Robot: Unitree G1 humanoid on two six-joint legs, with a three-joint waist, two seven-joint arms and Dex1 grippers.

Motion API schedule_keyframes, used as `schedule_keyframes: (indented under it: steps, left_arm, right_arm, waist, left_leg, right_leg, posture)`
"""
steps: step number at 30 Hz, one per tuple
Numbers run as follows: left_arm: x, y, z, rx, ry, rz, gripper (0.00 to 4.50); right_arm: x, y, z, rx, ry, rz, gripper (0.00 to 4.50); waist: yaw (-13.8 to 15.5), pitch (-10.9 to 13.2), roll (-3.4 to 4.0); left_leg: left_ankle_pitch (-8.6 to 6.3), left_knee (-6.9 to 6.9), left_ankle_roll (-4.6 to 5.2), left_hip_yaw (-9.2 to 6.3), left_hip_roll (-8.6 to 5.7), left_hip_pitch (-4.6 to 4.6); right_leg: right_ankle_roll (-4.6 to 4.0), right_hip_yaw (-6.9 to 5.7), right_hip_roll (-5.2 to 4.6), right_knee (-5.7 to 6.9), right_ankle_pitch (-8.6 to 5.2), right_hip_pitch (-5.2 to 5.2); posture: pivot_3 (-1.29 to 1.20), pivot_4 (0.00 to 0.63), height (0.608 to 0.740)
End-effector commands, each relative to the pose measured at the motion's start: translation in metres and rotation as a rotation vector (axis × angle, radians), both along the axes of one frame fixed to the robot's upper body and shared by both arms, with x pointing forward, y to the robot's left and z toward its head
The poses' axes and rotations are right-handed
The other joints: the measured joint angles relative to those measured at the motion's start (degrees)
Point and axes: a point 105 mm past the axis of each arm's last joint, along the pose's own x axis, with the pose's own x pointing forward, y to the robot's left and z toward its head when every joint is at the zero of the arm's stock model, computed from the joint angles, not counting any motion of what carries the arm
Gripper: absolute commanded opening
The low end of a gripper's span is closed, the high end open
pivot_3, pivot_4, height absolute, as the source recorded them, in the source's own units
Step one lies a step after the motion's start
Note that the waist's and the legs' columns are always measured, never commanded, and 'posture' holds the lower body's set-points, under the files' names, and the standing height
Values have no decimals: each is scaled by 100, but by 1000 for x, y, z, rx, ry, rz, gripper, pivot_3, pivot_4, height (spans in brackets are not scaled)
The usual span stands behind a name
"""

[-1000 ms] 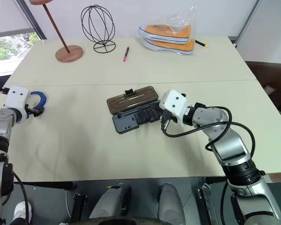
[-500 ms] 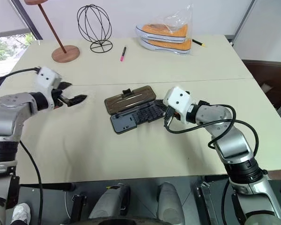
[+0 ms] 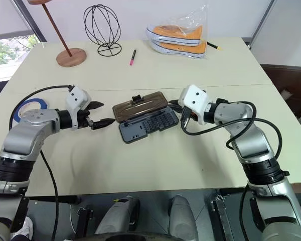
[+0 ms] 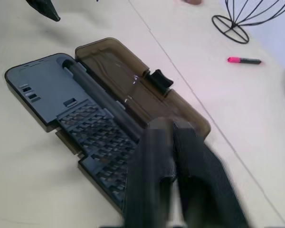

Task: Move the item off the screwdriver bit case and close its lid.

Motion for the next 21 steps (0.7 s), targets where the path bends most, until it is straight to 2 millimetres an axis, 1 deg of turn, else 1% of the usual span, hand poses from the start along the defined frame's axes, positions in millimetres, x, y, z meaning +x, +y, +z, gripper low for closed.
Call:
schedule_keyframes:
  steps: [1,2,4,5,6,10,14,16,18,21]
  left_arm:
    - [2,-4,10,6,-55,-18,4500]
    - [2,-6,11,-2,-56,-21,4500]
    - [1,-8,11,-12,-56,-24,4500]
    - [1,-8,12,-17,-59,-22,4500]
    - [-1,-7,13,-28,-63,-13,4500]
    - [-3,-3,16,-61,-72,18,4500]
    - [-6,-5,15,-73,-79,34,4500]
    - [-8,-5,15,-79,-87,44,4500]
    - [-10,-5,15,-85,-95,60,4500]
    - [-14,-1,14,-85,-104,89,4500]
  right_arm:
    - [7,5,15,12,-56,14,1847]
    - [11,7,14,5,-59,17,2419]
    - [16,9,14,-4,-64,21,3333]
    - [20,10,13,-4,-64,20,3894]
    - [28,13,11,-16,-59,16,4409]
    - [59,24,4,-42,-29,-11,4468]
    - [97,31,2,43,83,-153,4468]
    - [111,33,-2,63,138,-239,4468]
    - [122,30,-9,74,189,-338,4468]
    - [130,24,-18,67,213,-445,4468]
  waist:
    - [5,0,0]
    - [4,0,0]
    - [-2,0,0]
    - [4,0,0]
    - [-5,0,0]
    - [-46,2,4]
    - [-43,3,4]
    - [-44,3,5]
    - [-37,3,5]
    - [-23,3,5]
  left_leg:
    - [0,0,0,0,0,0]
    - [0,-1,0,0,0,0]
    - [0,-1,0,1,0,0]
    - [0,-1,0,1,0,0]
    - [0,-1,0,1,0,0]
    - [0,-2,-1,6,1,1]
    - [3,-6,-5,7,2,-3]
    - [4,-7,-7,9,1,-3]
    - [6,-11,-11,9,0,-3]
    - [10,-15,-18,8,-2,-5]
  right_leg:
    - [0,0,0,0,0,0]
    - [0,0,0,-1,0,0]
    - [0,0,0,-1,0,-1]
    - [0,1,0,-1,0,-1]
    - [0,1,0,-1,0,-1]
    - [-1,8,3,2,1,-7]
    - [-3,14,5,4,2,-16]
    - [-4,17,4,4,2,-17]
    - [-4,20,4,3,3,-20]
    - [-5,22,3,1,3,-22]
  posture:
    - [0,150,740]
    - [0,150,740]
    - [0,150,740]
    - [0,150,740]
    - [0,150,740]
    - [0,150,740]
    - [0,150,740]
    - [0,150,740]
    - [0,150,740]
    - [0,150,740]
